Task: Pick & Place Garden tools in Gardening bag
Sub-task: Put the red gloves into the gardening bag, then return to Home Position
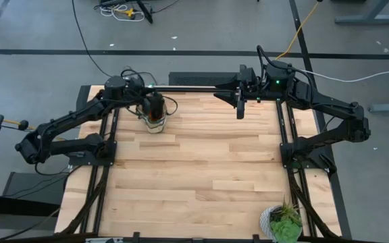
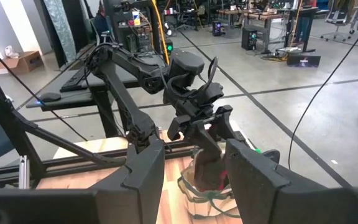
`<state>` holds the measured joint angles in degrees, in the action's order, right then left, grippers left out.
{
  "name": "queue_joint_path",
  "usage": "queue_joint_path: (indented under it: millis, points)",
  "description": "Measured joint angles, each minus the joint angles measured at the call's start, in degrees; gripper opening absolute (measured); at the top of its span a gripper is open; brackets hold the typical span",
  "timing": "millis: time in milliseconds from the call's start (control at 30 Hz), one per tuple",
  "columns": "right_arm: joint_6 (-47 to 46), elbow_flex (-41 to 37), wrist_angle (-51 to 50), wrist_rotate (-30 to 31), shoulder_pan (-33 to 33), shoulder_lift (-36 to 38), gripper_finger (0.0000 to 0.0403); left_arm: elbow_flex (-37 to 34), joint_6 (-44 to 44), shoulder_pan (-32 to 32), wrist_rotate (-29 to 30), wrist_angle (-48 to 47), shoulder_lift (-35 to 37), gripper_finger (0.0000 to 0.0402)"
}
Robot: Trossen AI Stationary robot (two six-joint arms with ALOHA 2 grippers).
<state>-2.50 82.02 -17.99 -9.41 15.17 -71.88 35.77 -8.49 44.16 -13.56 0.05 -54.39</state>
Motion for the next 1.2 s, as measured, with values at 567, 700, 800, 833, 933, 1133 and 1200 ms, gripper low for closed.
queue_joint_path:
  millis: [567, 700, 800, 833, 933, 1133, 1200]
  points:
    - [0.0, 0.0, 0.0, 0.0, 0.0, 0.0, 0.0171, 5.0, 0.8, -0.1, -0.7, -0.4, 0.0, 0.0321]
    - [0.0, 0.0, 0.0, 0.0, 0.0, 0.0, 0.0171, 8.5, 2.8, -0.1, -0.9, -3.4, 0.1, 0.0316]
    - [0.0, 0.0, -0.1, 0.0, 0.0, 0.0, 0.0171, 9.5, 2.8, -0.1, -0.9, -5.5, 0.0, 0.0305]
    - [0.0, 0.0, -0.1, 0.0, 0.0, 0.0, 0.0171, 9.7, 2.8, -0.1, -1.2, -5.5, 0.0, 0.0300]
    - [1.2, 0.0, -0.7, 0.3, 0.0, 0.0, 0.0170, 10.0, 2.8, -0.1, -1.7, -5.4, 0.0, 0.0283]
    - [2.5, -0.6, -2.0, 3.5, 0.0, 0.0, 0.0145, 10.0, 3.6, -1.0, -1.7, -4.7, 0.0, 0.0239]
    - [3.0, -2.8, 0.6, 2.5, -0.2, 0.3, 0.0127, 10.0, 3.6, -1.4, -1.7, -4.6, 0.0, 0.0223]
